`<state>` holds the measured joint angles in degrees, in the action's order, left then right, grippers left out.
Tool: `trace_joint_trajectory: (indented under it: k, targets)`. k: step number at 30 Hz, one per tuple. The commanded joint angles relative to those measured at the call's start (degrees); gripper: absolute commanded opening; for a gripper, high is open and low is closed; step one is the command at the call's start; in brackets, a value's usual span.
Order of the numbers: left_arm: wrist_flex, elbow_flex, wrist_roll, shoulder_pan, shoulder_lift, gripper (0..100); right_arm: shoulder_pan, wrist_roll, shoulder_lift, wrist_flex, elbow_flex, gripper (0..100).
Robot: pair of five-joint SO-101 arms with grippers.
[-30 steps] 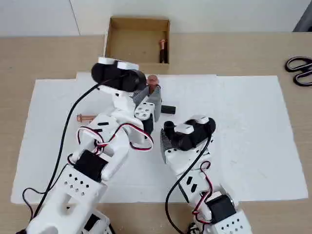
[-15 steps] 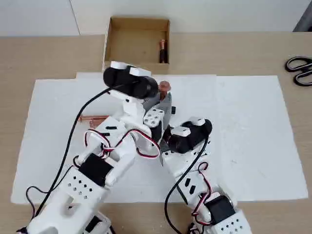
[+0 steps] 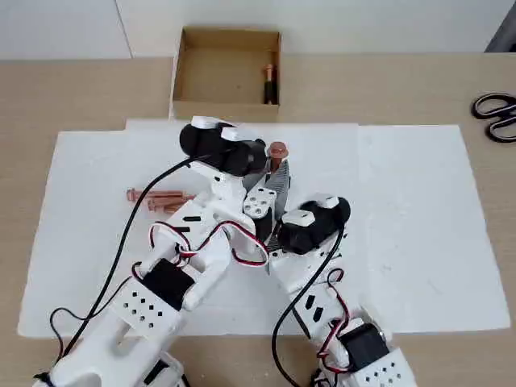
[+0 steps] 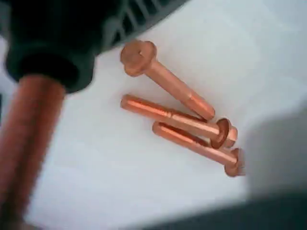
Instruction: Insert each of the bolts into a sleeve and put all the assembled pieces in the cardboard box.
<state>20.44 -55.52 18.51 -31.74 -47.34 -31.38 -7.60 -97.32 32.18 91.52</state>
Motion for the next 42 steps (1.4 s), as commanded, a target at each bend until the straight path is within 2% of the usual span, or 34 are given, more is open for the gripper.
trace_joint_trajectory:
  k: [1,8,30,33,42]
  targets:
    - [-1.67,0.31,0.18,-0.35,-1.41,1,-0.04,-0.53,-0.92,-0.92,-0.35,0.4]
    - [1.85,0.31,0.18,-0.62,-1.41,1,0.04,-0.53,-0.92,-0.92,-0.35,0.4]
    - [2.02,-2.68,-0.44,-0.26,-1.49,1,0.22,-0.53,-0.92,-0.92,-0.35,0.4]
    - [4.75,-2.42,-3.16,-0.26,-1.49,1,0.22,-0.53,-0.92,-0.92,-0.35,0.4]
    - [9.05,-2.51,-3.6,-0.26,-1.49,1,0.22,-0.53,-1.01,-0.92,-0.35,0.4]
